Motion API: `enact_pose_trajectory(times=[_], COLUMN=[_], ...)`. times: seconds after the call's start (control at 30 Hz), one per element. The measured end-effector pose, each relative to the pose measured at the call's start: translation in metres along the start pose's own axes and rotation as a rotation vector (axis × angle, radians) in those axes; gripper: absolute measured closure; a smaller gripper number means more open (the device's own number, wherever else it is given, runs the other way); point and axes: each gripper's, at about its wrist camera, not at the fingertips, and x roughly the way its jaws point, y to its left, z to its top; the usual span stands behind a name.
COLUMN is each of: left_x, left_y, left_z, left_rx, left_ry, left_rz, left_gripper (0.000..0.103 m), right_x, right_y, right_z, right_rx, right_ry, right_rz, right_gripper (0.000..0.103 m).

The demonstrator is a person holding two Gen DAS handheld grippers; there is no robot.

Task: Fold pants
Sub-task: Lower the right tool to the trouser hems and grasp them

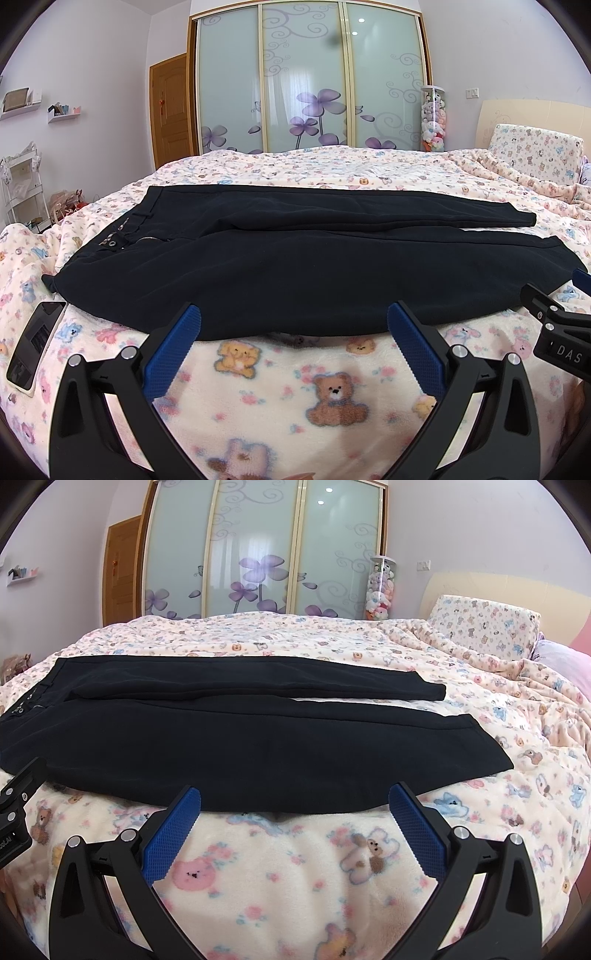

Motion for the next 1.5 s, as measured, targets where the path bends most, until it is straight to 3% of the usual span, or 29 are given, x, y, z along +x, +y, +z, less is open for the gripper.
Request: enact_pose_trajectory(times=[0.23, 0.4, 0.6, 0.83, 1.0, 1.17, 1.37, 1.5], left_x=[0.000, 0.000, 0.001, 0.019, 0.040, 0.060, 0.078, 0.096], left_y=[0.000, 0.000, -0.007, -0.020, -0.021, -0.018, -0.012, -0.008], left_z=[0.000, 0.001, 0.019, 0.050, 0.061, 0.049, 0.046, 0.041], left_rx=[-0.001, -0.003, -0.004, 0.025, -0.017, -0.034, -0.069, -0.093], left_ry=[0.001, 0.006, -0.011, -0.061, -0.069, -0.022, 0.071, 0.160], left_rz=[0.000, -0.006, 0.026, 0.089, 0.114, 0.090, -0.075, -0.121], left_gripper=[0.002, 0.002, 0.002, 0.002, 0.002, 0.002, 0.002, 0.002], right_x=[0.000, -0.006, -0.002, 0.023, 0.078, 0.170, 0.264, 0.307], right_y=[-0.007, -0.027, -0.033, -0.073, -0.124, -0.199, -0.263, -0.278], right_z=[0.004, 0.018, 0.036, 0.082, 0.130, 0.166, 0.175, 0.174], right_rx=[0.018, 0.059, -0.007, 0.000, 0.039, 0.312, 0.545, 0.545], right_ry=[-0.015, -0.075, -0.091, -0.106, -0.028, 0.143, 0.253, 0.280], right_rz=[0.015, 0.085, 0.114, 0.284, 0.317, 0.333, 0.291, 0.219], right_gripper=[0.001, 0.001, 0.001, 0.001, 0.001, 0.001, 0.001, 0.019])
